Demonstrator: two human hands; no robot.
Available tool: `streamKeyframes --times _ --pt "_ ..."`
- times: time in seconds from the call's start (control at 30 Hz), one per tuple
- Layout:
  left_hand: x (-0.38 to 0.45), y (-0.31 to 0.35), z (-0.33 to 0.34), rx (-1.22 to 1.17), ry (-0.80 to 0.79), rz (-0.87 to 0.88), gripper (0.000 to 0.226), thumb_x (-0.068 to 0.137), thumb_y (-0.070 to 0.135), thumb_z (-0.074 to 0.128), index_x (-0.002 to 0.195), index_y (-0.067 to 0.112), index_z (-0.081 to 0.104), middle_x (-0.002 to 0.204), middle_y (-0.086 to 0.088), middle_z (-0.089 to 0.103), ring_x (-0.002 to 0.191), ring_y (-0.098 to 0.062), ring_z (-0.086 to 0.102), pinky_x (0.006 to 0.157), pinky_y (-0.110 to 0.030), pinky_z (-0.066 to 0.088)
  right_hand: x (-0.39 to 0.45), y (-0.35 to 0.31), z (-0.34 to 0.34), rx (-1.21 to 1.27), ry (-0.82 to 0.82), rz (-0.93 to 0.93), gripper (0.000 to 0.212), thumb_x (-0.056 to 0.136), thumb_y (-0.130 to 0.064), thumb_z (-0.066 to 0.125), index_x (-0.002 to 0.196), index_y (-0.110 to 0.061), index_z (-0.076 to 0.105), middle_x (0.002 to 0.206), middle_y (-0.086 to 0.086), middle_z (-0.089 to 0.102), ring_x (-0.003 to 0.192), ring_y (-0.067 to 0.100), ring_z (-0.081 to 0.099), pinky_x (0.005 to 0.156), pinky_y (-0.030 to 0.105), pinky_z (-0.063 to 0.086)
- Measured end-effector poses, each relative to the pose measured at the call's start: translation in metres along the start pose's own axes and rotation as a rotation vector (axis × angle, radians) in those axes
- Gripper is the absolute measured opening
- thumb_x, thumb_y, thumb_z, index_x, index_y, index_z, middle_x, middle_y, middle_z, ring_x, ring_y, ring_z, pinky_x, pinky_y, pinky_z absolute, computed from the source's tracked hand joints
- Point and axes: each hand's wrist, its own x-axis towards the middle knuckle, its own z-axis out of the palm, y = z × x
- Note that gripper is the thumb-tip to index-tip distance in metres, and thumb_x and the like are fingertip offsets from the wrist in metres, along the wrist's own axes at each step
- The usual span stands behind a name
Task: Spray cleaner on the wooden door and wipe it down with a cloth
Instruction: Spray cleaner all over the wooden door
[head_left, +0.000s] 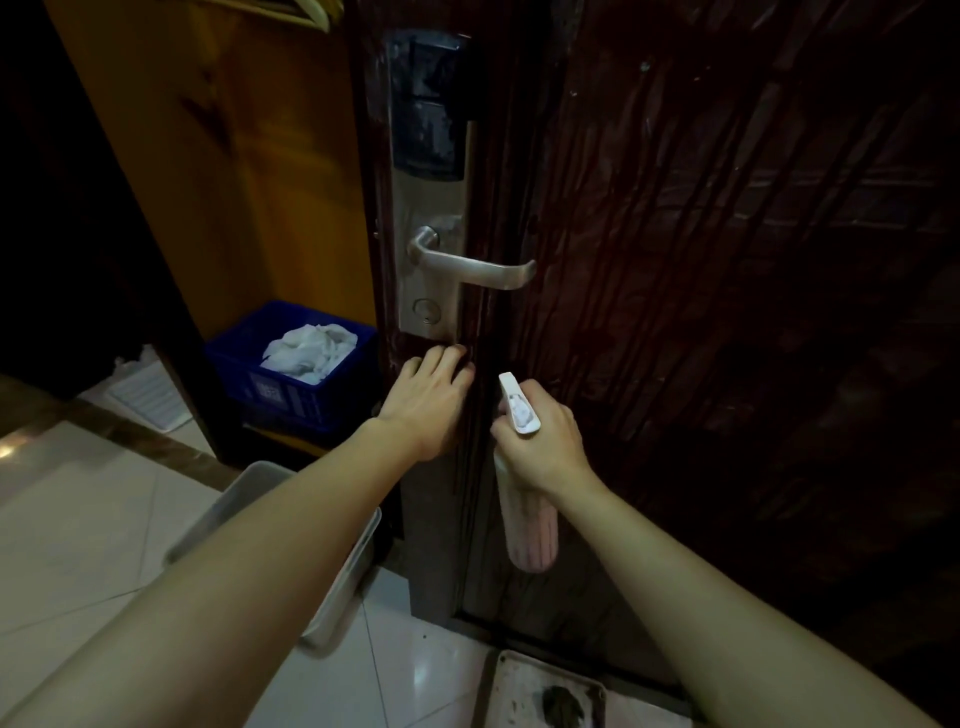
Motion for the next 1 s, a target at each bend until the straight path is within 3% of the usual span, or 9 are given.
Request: streamKeyframes --times 0.23,0.6,0.87,1.0 --pt "0.004 0.014 -0.004 -0.054 0.017 0.016 0.075 0.086 0.021 0.057 0.149 0.011 0.018 0.153 -0.013 0.013 0.14 -0.031 0.014 0.114 -0.043 0.021 -0.002 0.012 -0.003 0.127 0.015 0.081 0.011 0.071 -0.024 0.059 0.08 -0.022 0.053 0.079 -0.005 0.062 0.077 0.019 0.06 0.073 0.046 0.051" --pt "0.017 0.054 0.0 -0.104 0.039 0.061 0.071 0.085 0.029 0.059 0.147 0.024 0.025 0.152 -0.013 0.015 0.138 -0.031 0.017 0.108 -0.043 0.026 -0.032 0.048 -0.042 -0.09 0.098 0.172 0.011 0.081 -0.022 0.061 0.078 -0.013 0.054 0.074 0.0 0.062 0.074 0.023 0.058 0.067 0.04 0.049" --pt "0.023 0.103 0.002 -0.1 0.053 0.052 0.067 0.085 0.035 0.057 0.146 0.026 0.029 0.143 -0.009 0.024 0.132 -0.029 0.025 0.105 -0.042 0.03 -0.065 0.097 -0.071 0.117 0.057 0.219 0.01 0.075 -0.027 0.061 0.081 -0.022 0.055 0.078 -0.003 0.064 0.076 0.018 0.061 0.072 0.048 0.053" --pt "0.024 0.127 0.011 -0.092 0.069 0.059 0.068 0.086 0.036 0.056 0.146 0.023 0.027 0.144 -0.009 0.024 0.133 -0.029 0.024 0.106 -0.043 0.029 -0.072 0.119 -0.077 0.076 0.108 0.21 0.013 0.072 -0.031 0.057 0.08 -0.021 0.054 0.079 0.001 0.061 0.077 0.021 0.059 0.071 0.046 0.051"
